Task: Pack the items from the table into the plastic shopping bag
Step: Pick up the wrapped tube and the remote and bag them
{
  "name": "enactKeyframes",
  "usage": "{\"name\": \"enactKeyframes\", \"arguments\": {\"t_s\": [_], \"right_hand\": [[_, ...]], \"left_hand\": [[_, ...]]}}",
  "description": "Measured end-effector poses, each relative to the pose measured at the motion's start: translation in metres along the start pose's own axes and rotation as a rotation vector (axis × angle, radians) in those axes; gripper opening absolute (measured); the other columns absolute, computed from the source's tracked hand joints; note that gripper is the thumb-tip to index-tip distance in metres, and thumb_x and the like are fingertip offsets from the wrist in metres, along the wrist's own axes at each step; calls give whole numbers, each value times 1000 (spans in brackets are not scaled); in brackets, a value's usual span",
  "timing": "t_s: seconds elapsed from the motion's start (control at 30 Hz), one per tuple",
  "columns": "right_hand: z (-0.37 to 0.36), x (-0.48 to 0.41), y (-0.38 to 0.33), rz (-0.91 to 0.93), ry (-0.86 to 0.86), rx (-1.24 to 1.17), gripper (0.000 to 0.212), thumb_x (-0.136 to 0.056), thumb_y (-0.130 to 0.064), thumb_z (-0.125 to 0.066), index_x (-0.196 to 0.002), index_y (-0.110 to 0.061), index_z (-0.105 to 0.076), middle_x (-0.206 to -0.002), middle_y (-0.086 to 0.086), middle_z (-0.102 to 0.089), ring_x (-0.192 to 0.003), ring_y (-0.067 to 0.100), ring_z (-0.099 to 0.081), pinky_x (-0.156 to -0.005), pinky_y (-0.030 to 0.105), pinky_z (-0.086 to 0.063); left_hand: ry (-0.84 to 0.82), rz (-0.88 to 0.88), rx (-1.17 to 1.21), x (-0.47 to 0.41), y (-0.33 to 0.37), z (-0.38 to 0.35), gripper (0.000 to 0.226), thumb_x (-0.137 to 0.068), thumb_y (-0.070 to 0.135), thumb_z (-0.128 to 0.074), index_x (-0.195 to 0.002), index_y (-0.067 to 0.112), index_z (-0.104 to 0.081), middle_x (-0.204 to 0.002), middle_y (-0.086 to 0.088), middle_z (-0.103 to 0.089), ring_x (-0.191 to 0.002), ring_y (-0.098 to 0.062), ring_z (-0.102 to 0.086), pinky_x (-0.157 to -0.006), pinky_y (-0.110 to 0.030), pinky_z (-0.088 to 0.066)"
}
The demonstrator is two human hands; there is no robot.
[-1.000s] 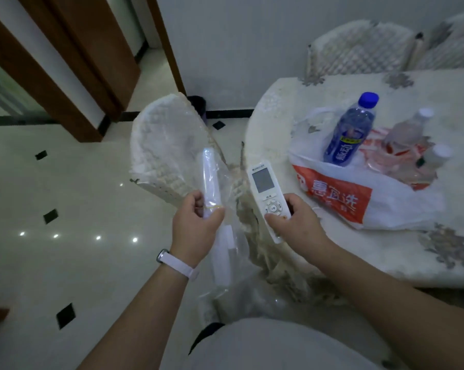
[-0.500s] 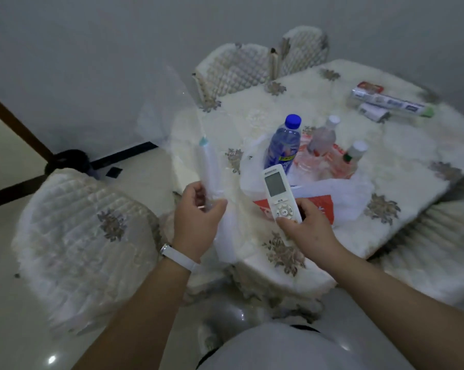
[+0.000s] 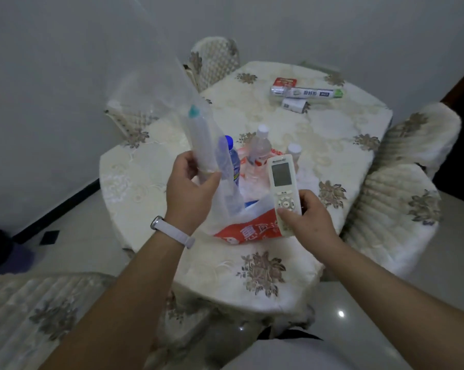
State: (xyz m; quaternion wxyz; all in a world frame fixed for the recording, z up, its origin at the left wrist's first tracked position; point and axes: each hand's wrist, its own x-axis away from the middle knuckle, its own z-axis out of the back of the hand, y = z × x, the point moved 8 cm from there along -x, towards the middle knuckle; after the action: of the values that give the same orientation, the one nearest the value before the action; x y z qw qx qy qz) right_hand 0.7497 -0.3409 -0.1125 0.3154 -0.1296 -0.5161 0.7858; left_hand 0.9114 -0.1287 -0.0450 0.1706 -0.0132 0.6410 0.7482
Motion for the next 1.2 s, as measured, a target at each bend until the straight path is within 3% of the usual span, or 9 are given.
{"name": "enactKeyframes", "arguments": {"t_s": [0.1, 0.27, 0.33, 0.47, 0.6, 0.73, 0.87, 1.1, 1.2], "right_hand": [[-2, -43, -11, 34, -6, -33, 34, -87, -18, -68, -117, -22, -53, -94, -13, -62, -85, 6, -62, -65, 26, -48], [-13, -115, -13, 86, -83, 7, 48, -86, -20, -68, -130, -24, -50, -105, -13, -59, -93, 11, -60, -65, 21, -44], [-20, -138, -8, 111, -117, 41, 52, -86, -23, -69, -133, -25, -49, -111, -11, -60, -96, 12, -60, -72, 26, -49], [-39, -170, 16, 135, -232, 183, 31, -87, -31, -67, -114, -23, -55, -101, -5, -64, -89, 17, -60, -73, 32, -48], [-55, -179, 37, 211, -339, 323, 12, -89, -34, -62, -97, -28, -55, -88, -5, -63, -80, 18, -59, -69, 36, -50], [-64, -179, 56, 261, -344, 410, 11, -90, -30, -57, -98, -22, -56, -89, -2, -65, -78, 20, -60, -69, 38, -54], [-79, -184, 74, 276, -364, 516, 9, -91, -27, -51, -98, -24, -56, -91, -2, -65, -79, 20, -62, -69, 39, -56], [-86, -186, 98, 156, -451, 490, 17, -99, -25, -43, -106, -21, -59, -96, -6, -63, -87, 15, -61, -73, 27, -49], [-81, -176, 94, 115, -567, 501, 12, -94, -17, -49, -89, -14, -60, -83, 3, -61, -81, 25, -62, -63, 29, -40]], "left_hand": [[-6, -3, -88, -19, -1, -22, 36, -74, 19, -75, -90, 37, -48, -87, 16, -58, -77, -8, -58, -71, -27, -50], [-44, 51, -213, -35, -15, -68, 31, -78, 10, -73, -94, 24, -50, -85, 14, -57, -75, -1, -56, -64, -14, -45], [-59, 59, -283, -38, -23, -85, 30, -80, 8, -71, -97, 23, -52, -86, 16, -57, -76, 6, -56, -63, -6, -43], [-101, 28, -467, -41, -46, -112, 28, -79, 10, -71, -96, 26, -56, -84, 15, -58, -77, 3, -54, -65, -9, -40], [-156, 23, -606, -37, -65, -130, 29, -80, 9, -69, -107, 15, -62, -95, 2, -64, -83, -9, -54, -69, -8, -38], [-210, 55, -700, -30, -82, -141, 36, -79, 4, -69, -113, 14, -63, -104, -5, -68, -91, -21, -60, -75, -20, -39], [-243, 55, -752, -27, -92, -148, 39, -76, -2, -68, -113, 10, -64, -104, -11, -68, -91, -29, -62, -74, -24, -40], [-349, 113, -785, -28, -124, -164, 39, -84, 9, -58, -123, 17, -60, -115, -5, -66, -105, -24, -59, -80, -29, -47], [-386, 122, -777, -26, -128, -167, 39, -88, 10, -58, -127, 13, -58, -122, -8, -63, -112, -26, -57, -91, -34, -46]]}}
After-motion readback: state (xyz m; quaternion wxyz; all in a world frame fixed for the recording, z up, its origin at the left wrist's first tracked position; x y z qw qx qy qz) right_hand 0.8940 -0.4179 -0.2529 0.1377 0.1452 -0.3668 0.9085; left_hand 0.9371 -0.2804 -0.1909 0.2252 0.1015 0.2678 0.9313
